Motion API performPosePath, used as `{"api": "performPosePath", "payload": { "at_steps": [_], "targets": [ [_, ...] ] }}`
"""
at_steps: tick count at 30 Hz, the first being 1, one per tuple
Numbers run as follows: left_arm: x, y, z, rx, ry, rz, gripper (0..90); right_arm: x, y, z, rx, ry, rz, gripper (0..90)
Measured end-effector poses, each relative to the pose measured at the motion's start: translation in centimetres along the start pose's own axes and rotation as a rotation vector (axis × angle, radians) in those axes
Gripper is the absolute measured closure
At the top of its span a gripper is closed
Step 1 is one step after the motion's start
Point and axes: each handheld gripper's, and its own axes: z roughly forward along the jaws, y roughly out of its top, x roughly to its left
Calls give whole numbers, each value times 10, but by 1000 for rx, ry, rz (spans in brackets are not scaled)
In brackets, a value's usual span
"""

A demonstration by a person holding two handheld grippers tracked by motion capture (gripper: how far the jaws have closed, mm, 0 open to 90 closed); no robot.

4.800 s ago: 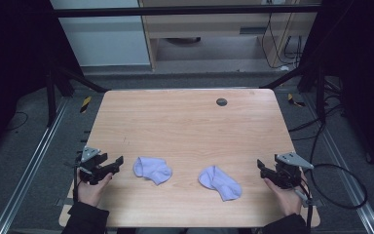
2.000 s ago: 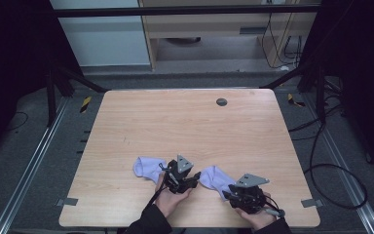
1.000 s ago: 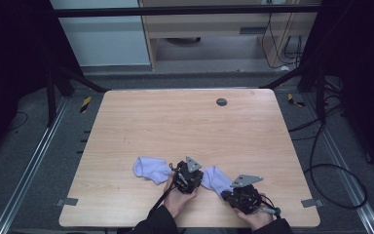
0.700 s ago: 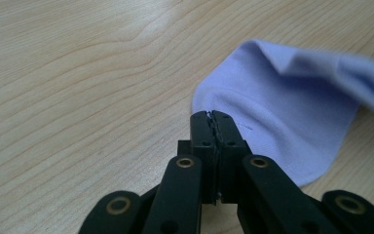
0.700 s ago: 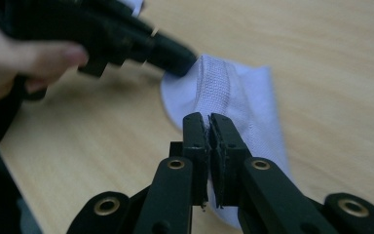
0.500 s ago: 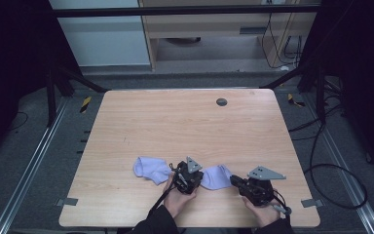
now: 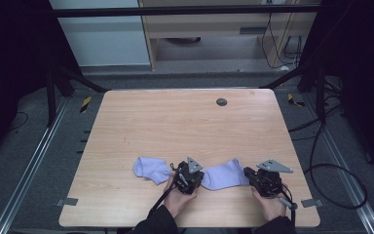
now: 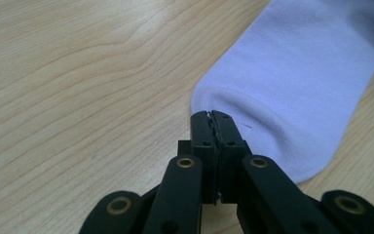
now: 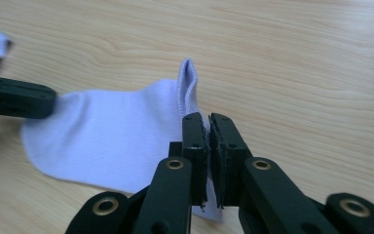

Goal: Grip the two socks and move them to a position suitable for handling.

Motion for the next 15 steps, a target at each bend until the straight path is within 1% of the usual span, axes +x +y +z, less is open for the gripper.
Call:
{"api": "performPosePath", "payload": {
  "at_steps": [1, 4, 6, 7, 9, 12, 14, 15],
  "targets": [
    [-1, 1, 0, 0, -1, 3, 885, 0, 0, 0, 4, -10, -2, 856],
    [-4, 2, 2, -3, 2, 8, 884, 0, -1, -2, 23, -60, -4, 853],
    [-5, 3, 3, -4, 3, 11, 880, 1, -2, -4, 32, -74, 2, 845],
    [-5, 4, 4, -10, 6, 12, 875, 1, -2, -4, 36, -86, -4, 836],
    [-5, 4, 3, -16, 7, 11, 841, 2, -4, -4, 37, -92, -6, 787],
    [-2, 5, -1, -30, 9, 5, 769, 1, -4, -5, 12, -110, -12, 694],
    [1, 6, -5, -41, 10, -1, 727, -1, -4, -6, -6, -120, -10, 652],
    [4, 7, -9, -48, 3, -8, 714, -1, -4, -7, -14, -120, -11, 639]
  ]
}}
